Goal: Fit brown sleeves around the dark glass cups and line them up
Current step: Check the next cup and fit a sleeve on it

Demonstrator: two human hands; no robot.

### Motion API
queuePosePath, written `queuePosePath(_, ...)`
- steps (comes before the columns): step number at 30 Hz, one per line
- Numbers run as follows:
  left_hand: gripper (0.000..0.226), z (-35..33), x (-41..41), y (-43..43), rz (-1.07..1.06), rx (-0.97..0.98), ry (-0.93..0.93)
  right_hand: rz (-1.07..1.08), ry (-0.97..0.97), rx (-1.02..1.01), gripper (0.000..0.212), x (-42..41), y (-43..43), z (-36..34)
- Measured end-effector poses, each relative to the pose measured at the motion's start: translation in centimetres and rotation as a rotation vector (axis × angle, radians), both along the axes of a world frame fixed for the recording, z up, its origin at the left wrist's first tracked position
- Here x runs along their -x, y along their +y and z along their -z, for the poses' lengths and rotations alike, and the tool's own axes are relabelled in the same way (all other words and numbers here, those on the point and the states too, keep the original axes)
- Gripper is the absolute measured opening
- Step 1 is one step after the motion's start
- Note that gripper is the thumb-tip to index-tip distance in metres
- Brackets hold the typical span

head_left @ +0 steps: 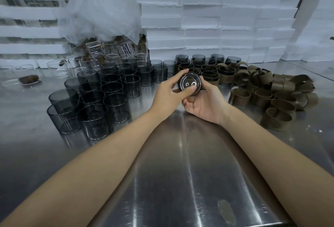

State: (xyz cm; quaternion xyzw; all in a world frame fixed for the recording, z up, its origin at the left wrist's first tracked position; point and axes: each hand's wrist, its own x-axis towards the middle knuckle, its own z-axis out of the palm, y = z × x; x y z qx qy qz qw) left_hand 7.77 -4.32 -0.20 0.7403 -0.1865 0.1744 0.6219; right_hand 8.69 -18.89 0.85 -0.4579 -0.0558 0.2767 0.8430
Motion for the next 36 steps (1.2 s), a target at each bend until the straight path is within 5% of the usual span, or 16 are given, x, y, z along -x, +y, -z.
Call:
queuePosePath(15,0.034,-0.51,0.01,-0.25,-0.074,0.161,0.019,-0.052,0.005,0.056,0.059,0.21,0.17,0.00)
queuePosePath(19,0.028,-0.12,0.01,-0.31,-0.012,0.067,0.046,-0.048,0.018,0.041,0.055,0.33,0.22,-0.23)
queuePosePath(24,0.061,0.12,-0.25,-0.24,-0.024,-0.082,0.052,-0.081,-0.019,0.049,0.045,0.62,0.35,-0.23)
queuePosePath(36,0.019,-0.25,0.32,-0.52,-0.127,-0.044,-0.015,-0.168,-0.029,0.049,0.061,0.16,0.27,0.10)
